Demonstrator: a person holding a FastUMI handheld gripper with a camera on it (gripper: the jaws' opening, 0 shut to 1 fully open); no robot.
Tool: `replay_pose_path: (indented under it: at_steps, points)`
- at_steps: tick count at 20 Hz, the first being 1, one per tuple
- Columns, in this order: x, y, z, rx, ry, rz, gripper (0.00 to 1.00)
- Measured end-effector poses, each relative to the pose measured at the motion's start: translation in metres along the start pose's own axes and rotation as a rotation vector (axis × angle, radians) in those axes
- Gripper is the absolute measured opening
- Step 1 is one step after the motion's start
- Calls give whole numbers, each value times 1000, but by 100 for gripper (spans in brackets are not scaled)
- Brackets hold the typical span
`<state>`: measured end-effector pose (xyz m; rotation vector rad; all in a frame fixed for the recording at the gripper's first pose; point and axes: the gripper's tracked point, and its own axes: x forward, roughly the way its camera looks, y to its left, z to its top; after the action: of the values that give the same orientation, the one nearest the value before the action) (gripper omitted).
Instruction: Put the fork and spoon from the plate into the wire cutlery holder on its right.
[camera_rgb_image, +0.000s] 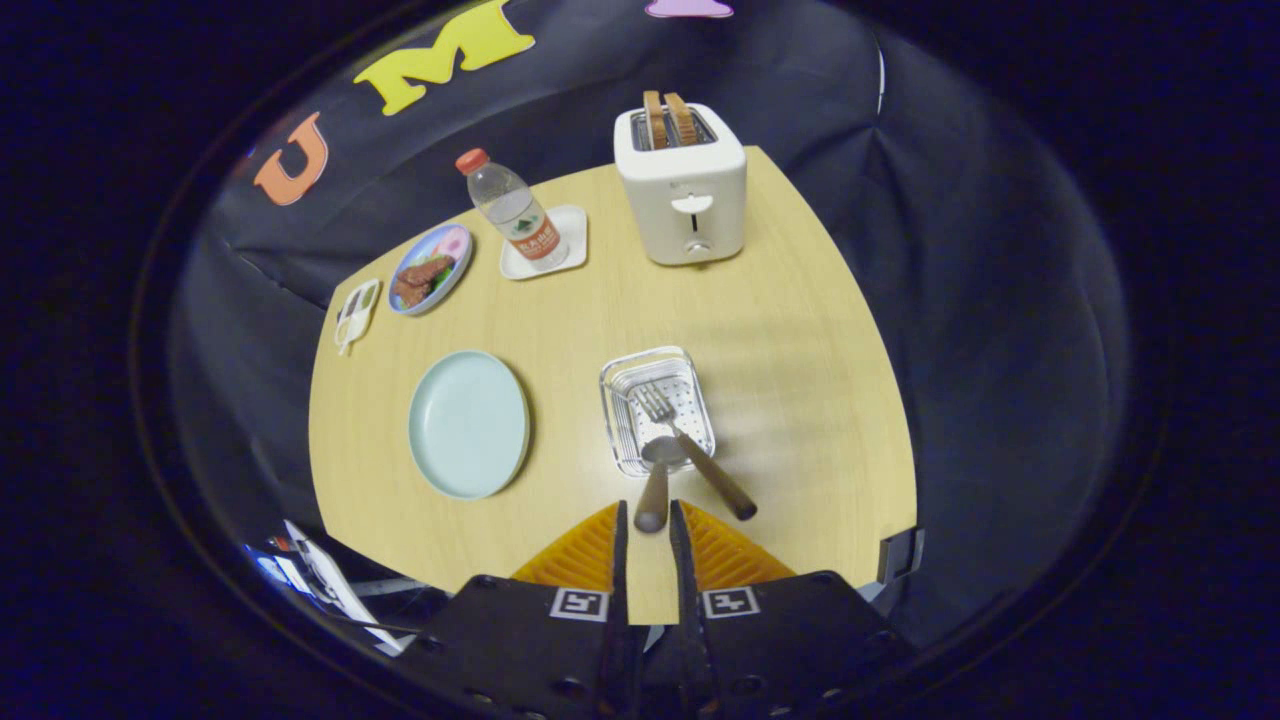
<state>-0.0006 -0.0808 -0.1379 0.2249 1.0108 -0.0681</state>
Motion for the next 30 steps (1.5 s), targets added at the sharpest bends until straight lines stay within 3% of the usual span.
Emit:
replay_pose_path:
  at_steps: [1, 3, 6, 11, 15, 21, 25, 30]
  points:
    - [-2, 2, 7, -2, -33, 3, 26]
    - [-9, 5, 20, -17, -107, 8, 52]
    - [-27, 10, 43, -38, -246, 6, 83]
    - [-78, 31, 78, -51, -518, 25, 91]
    - [-137, 62, 93, -53, -741, 89, 96]
    - [-220, 110, 91, -195, -1067, 83, 96]
    - [-249, 133, 81, -225, -1164, 59, 96]
    - [-244, 149, 74, -218, -1190, 78, 96]
